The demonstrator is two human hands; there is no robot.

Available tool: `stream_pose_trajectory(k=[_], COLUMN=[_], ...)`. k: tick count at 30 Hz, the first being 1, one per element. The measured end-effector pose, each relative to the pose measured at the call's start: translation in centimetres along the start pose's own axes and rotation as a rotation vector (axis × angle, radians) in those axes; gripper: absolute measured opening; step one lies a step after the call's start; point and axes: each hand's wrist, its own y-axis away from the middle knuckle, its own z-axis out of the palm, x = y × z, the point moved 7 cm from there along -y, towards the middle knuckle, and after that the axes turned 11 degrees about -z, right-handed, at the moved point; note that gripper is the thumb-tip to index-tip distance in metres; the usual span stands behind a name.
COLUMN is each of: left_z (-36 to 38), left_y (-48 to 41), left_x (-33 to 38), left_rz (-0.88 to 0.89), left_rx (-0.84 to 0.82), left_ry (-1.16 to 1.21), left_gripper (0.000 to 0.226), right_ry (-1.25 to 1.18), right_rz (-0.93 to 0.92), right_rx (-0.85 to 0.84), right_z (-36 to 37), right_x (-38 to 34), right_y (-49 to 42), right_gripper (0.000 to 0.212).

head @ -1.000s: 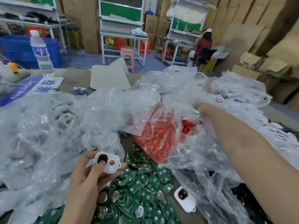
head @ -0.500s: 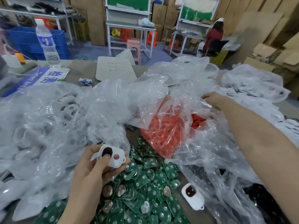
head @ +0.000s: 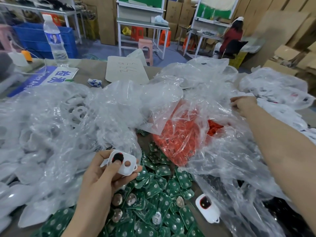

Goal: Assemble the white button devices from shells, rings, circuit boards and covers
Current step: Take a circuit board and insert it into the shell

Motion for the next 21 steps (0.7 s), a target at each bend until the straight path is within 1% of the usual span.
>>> stream_pose_trajectory(k=[2, 4, 6, 8, 10, 12, 14, 15, 16, 18, 21], left_z=[0.0, -0.2, -0.1, 0.1, 0.3, 0.6, 0.6, 0.5, 0.5, 0.7, 0.9], left_y=[0.1, 0.0, -0.2, -0.1, 0.1, 0.2, 0.3, 0.3, 0.3, 0.4, 0.8], left_x=[0.2, 0.0, -0.2, -0.1, 0.0, 0.1, -0.1, -0.2, -0.2, 0.0, 0.1], left_rz=[-0.006, -0.025, -0.041, -0.041, -0.029, -0.027, -0.037, -0.042, -0.043, -0.053, -0.069], left_rx=[-0.007, -0.001, -0.009, -0.025, -0.034, -0.055, -0.059, -0.054, -0.053, -0.059, -0.076], left_ry=[0.035, 0.036, 0.024, 0.048, 0.038, -0.028, -0.056, -0.026, 0.014, 0.058, 0.054], left_gripper=[0.027, 0.021, 0.022, 0.024, 0.03, 0.03, 0.02, 0.015, 0.012, 0.008, 0.007], right_ry=[0.07, 0.115, 0.105, 0.047, -0.02, -0.223, -0.486, -0.554, -0.582, -0.547, -0.496], right_rz=[-0.016, -0.077, -0.17, -0.301, -0.418, -0.453, -0.376, -0.337, -0.304, -0.209, -0.054], right_rx=[0.08, 0.136, 0.089, 0.019, -0.029, -0.173, -0.411, -0.539, -0.656, -0.822, -0.894], right_z=[-0.9, -1.5, -0.7, 0.3, 0.9, 2.0, 3.3, 3.7, 4.1, 4.8, 5.4], right_x=[-0.6, -1.9, -4.2, -6.9, -10.2, -13.1, -14.2, -14.1, -13.6, -11.3, -6.7], right_y=[0.0, 0.5, 1.9, 3.9, 7.6, 12.9, 19.4, 23.2, 26.6, 32.8, 39.5], right_gripper=[0.031, 0.023, 0.015, 0.019, 0.015, 0.019, 0.023, 0.022, 0.019, 0.016, 0.015])
